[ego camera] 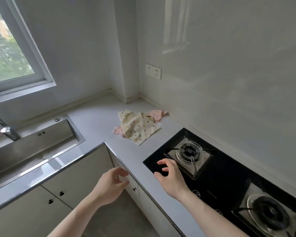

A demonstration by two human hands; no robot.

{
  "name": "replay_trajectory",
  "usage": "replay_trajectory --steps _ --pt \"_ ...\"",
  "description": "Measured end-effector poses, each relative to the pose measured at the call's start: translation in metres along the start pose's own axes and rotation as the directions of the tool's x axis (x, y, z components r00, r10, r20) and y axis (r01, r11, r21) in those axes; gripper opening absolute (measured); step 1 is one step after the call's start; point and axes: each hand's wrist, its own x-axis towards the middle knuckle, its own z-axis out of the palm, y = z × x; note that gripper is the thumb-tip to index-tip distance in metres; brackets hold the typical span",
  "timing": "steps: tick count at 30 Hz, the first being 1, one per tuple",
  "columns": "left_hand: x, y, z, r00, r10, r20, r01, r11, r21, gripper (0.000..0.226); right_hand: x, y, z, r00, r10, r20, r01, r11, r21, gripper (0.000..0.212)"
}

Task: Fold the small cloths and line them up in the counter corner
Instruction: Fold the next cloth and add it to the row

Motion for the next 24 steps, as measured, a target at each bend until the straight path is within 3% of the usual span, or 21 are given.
replay_trajectory --steps 5,11,24 --pt "0.045 -0.021 -0.038 0.999 -0.036 -0.039 0.037 0.999 0.027 0.015 0.065 -0.019 0.036 0.997 -0.003 0.075 0.005 1.000 -0.023 0.032" --pt "0.103 -0.049 -0.070 0.999 -0.015 0.030 0.013 0.998 0.062 0.019 0.108 -0.028 0.061 0.996 0.017 0.091 -0.011 0.997 -0.073 0.031" --pt "0.321 -0.106 -0.111 0.936 0.129 0.326 -0.214 0.947 0.239 0.043 0.197 -0.039 0.119 0.961 0.174 -0.216 -0.204 0.971 -0.127 0.032"
